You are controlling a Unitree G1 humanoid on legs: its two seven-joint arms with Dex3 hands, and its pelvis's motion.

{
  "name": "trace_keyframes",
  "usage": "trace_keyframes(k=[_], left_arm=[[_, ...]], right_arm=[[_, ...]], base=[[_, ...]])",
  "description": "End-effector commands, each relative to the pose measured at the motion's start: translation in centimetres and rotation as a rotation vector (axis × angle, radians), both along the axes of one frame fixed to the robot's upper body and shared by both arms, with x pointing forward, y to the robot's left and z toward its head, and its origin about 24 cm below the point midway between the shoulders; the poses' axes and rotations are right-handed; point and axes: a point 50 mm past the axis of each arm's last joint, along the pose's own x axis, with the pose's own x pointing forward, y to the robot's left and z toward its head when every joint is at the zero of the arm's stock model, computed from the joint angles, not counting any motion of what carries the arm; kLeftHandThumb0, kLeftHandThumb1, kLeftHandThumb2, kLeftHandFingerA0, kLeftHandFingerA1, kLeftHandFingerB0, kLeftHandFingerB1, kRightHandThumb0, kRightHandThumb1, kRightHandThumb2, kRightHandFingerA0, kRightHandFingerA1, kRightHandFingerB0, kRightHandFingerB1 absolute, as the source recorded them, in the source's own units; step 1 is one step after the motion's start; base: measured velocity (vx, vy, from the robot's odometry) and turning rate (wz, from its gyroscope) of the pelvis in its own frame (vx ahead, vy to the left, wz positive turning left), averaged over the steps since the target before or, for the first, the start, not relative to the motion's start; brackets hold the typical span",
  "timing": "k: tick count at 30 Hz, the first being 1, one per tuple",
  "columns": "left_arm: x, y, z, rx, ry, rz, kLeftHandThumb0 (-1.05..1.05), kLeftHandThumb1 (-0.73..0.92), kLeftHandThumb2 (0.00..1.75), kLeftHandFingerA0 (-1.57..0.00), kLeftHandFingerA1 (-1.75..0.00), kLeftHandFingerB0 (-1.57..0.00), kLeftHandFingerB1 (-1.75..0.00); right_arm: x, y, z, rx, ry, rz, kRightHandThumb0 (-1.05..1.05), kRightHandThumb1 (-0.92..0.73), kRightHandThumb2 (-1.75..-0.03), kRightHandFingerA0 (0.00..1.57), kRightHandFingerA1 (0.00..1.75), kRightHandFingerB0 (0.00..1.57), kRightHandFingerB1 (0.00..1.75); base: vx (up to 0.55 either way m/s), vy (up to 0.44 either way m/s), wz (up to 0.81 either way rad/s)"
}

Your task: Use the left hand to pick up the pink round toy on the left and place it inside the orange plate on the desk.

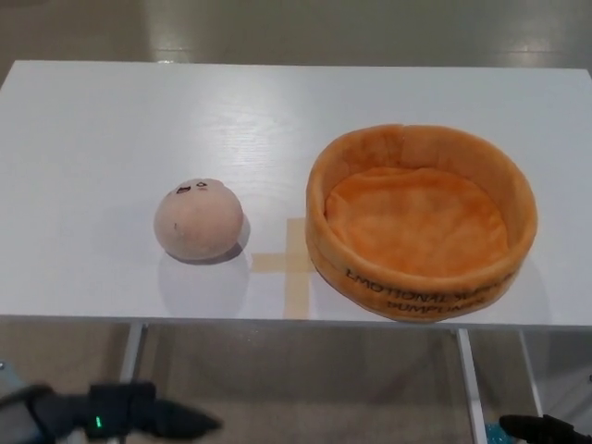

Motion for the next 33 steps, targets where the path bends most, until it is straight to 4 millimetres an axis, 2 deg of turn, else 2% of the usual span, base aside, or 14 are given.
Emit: trace_keyframes(k=[1,3,4,5,6,15,16,17,18,21,22,28,29,33], left_arm=[[2.7,0.4,4.6,-0.204,-0.204,0.096,-0.23,0.34,0.89,-0.15,-0.54,-0.12,-0.52],[3.8,0.6,5.1,-0.176,-0.259,0.136,-0.23,0.34,0.89,-0.15,-0.54,-0.12,-0.52],[4.4,0.6,5.3,-0.150,-0.278,0.149,-0.41,0.50,0.55,-0.27,-0.39,-0.29,-0.33],[4.8,0.6,5.4,-0.131,-0.292,0.158,-0.41,0.50,0.55,-0.27,-0.39,-0.29,-0.33],[6.2,0.6,5.7,-0.090,-0.323,0.186,-0.25,0.32,0.88,-0.13,-0.53,-0.12,-0.51],[11.2,0.3,6.0,0.029,-0.424,0.251,-0.25,0.29,0.85,-0.07,-0.52,-0.06,-0.49],[11.7,0.3,6.0,0.040,-0.420,0.258,-0.44,0.45,0.54,-0.18,-0.31,-0.22,-0.29],[11.9,0.3,6.0,0.043,-0.419,0.260,-0.44,0.45,0.54,-0.18,-0.31,-0.22,-0.29],[13.0,0.1,5.9,0.097,-0.407,0.287,-0.51,0.36,0.63,-0.07,-0.28,-0.11,-0.33],[15.7,-0.5,5.5,0.231,-0.393,0.348,-0.43,0.32,0.65,-0.06,-0.21,-0.09,-0.30],[16.3,-0.7,5.3,0.269,-0.392,0.362,-0.38,0.40,0.53,0.00,-0.24,-0.10,-0.27],[18.1,-1.3,4.5,0.378,-0.406,0.387,-0.40,0.37,0.53,0.00,-0.21,-0.11,-0.26],[18.7,-1.5,4.2,0.413,-0.393,0.390,-0.40,0.33,0.64,0.00,0.00,-0.08,-0.23],[20.5,-2.4,3.2,0.577,-0.344,0.406,-0.43,0.34,0.66,0.00,0.00,-0.03,-0.14]], right_arm=[[0.0,-0.1,0.1,-0.016,-0.014,-0.002,-0.14,-0.63,-0.58,0.68,0.60,0.58,0.47],[-0.1,-0.1,0.0,-0.015,-0.011,-0.003,-0.14,-0.63,-0.58,0.68,0.60,0.58,0.47],[0.0,-0.1,0.1,-0.017,-0.014,-0.001,-0.15,-0.63,-0.58,0.68,0.61,0.58,0.48],[0.0,-0.1,0.1,-0.018,-0.016,0.000,-0.15,-0.63,-0.58,0.68,0.61,0.58,0.48],[0.1,-0.1,0.2,-0.019,-0.019,0.001,-0.13,-0.63,-0.58,0.65,0.57,0.58,0.48],[0.4,-0.1,0.4,0.000,-0.037,0.001,-0.12,-0.63,-0.58,0.66,0.61,0.58,0.49],[0.5,-0.1,0.4,0.000,-0.036,0.001,-0.13,-0.63,-0.58,0.67,0.62,0.58,0.49],[0.5,-0.1,0.4,0.000,-0.036,0.002,-0.13,-0.63,-0.58,0.67,0.62,0.58,0.49],[0.6,-0.1,0.4,-0.009,-0.033,0.006,-0.16,-0.64,-0.58,0.69,0.62,0.57,0.47],[0.7,-0.1,0.5,-0.023,-0.033,0.013,-0.14,-0.64,-0.58,0.66,0.59,0.58,0.47],[0.8,-0.2,0.6,-0.023,-0.034,0.015,-0.14,-0.64,-0.58,0.67,0.60,0.58,0.47],[0.9,-0.1,0.6,-0.015,-0.039,0.013,-0.14,-0.64,-0.58,0.67,0.60,0.58,0.48],[0.9,-0.1,0.6,-0.015,-0.036,0.014,-0.15,-0.65,-0.59,0.65,0.59,0.57,0.47],[0.8,-0.1,0.6,-0.007,-0.037,0.011,-0.15,-0.64,-0.58,0.65,0.60,0.57,0.47]], base=[[0.00,0.000,0.00],[0.00,0.000,0.00],[0.00,0.000,0.00],[0.00,0.000,0.00],[0.00,0.000,0.00],[0.00,0.000,0.00],[0.00,0.000,0.00],[0.00,0.000,0.00],[0.00,0.000,0.00],[0.00,0.000,0.00],[0.00,0.000,0.00],[0.00,0.000,0.00],[0.00,0.000,0.00],[0.00,0.000,0.00]])
